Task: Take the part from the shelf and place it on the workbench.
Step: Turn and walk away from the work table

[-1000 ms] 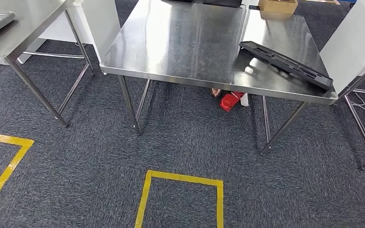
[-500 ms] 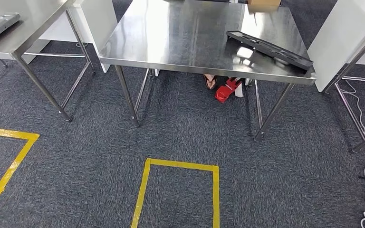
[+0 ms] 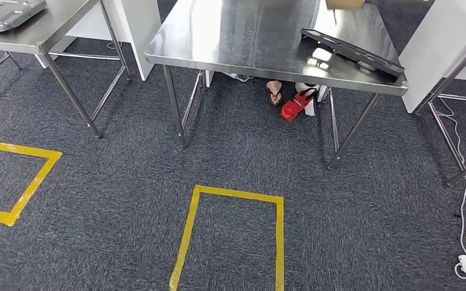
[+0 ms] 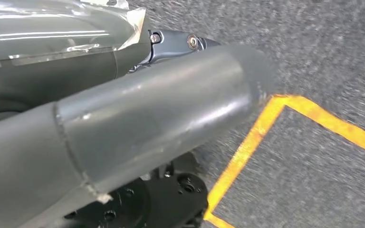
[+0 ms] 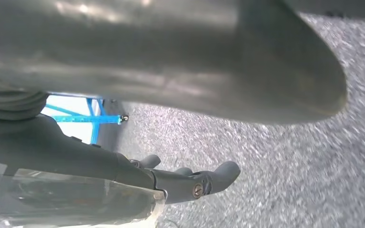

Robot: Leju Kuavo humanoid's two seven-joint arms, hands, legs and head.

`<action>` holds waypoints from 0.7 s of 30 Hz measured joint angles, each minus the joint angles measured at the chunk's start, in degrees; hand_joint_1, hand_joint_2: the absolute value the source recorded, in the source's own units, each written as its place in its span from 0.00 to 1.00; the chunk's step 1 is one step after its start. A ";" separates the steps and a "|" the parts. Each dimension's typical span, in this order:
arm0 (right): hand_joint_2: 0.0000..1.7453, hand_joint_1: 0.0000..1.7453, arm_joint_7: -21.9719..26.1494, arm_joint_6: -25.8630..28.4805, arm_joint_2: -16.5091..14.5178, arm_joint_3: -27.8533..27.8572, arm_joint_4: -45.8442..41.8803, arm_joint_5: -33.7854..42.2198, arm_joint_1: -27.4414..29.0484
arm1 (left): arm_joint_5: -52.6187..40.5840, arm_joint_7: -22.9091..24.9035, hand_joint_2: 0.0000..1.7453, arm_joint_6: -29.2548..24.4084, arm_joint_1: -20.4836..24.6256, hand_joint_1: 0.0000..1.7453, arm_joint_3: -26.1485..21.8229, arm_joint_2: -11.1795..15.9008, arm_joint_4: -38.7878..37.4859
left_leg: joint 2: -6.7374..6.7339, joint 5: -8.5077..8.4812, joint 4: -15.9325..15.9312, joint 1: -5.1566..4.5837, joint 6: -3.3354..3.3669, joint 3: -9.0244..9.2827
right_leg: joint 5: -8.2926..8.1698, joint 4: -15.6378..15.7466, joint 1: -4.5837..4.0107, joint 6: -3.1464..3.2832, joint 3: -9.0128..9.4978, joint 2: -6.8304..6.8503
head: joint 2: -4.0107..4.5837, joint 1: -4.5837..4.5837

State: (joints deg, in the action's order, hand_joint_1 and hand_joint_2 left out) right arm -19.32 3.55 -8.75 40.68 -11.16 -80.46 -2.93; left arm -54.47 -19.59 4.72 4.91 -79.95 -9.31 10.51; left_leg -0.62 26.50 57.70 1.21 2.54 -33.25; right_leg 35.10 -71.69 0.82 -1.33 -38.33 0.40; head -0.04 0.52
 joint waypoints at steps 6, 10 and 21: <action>0.00 0.00 0.04 -0.04 0.38 0.00 0.00 -0.36 -0.35 | 0.09 -0.02 0.00 -0.13 0.07 0.00 0.00 -0.36 -0.22 | -0.20 -4.87 0.14 -0.16 -1.55 -4.40 | -2.73 12.86 0.10 -1.83 14.53 -0.29 | -0.01 -0.03; 0.00 0.00 0.16 -0.07 0.42 0.00 0.02 -0.44 -0.40 | 0.26 -0.05 0.00 -0.23 -0.06 0.00 -0.01 -0.42 -0.31 | -0.16 -6.61 -0.40 0.15 -3.02 -4.80 | -2.52 17.79 -0.17 0.32 16.31 -0.25 | 0.00 -0.29; 0.00 0.00 0.21 -0.55 0.47 0.00 0.04 -0.81 -0.39 | 0.45 -0.04 0.00 -0.49 -0.16 0.00 -0.02 -0.40 -0.39 | 0.71 3.51 4.63 0.37 -3.27 4.84 | -9.21 14.22 -0.91 1.59 6.20 0.68 | 0.00 -0.54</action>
State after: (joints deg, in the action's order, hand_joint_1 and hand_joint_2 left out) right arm -19.11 3.01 -8.28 40.68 -11.13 -81.28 -3.32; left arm -54.01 -19.64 4.22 4.75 -79.97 -9.70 10.12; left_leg 0.08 30.01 62.33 1.58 -0.73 -28.41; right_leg 25.89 -57.47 -0.09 0.26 -32.13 1.08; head -0.04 -0.02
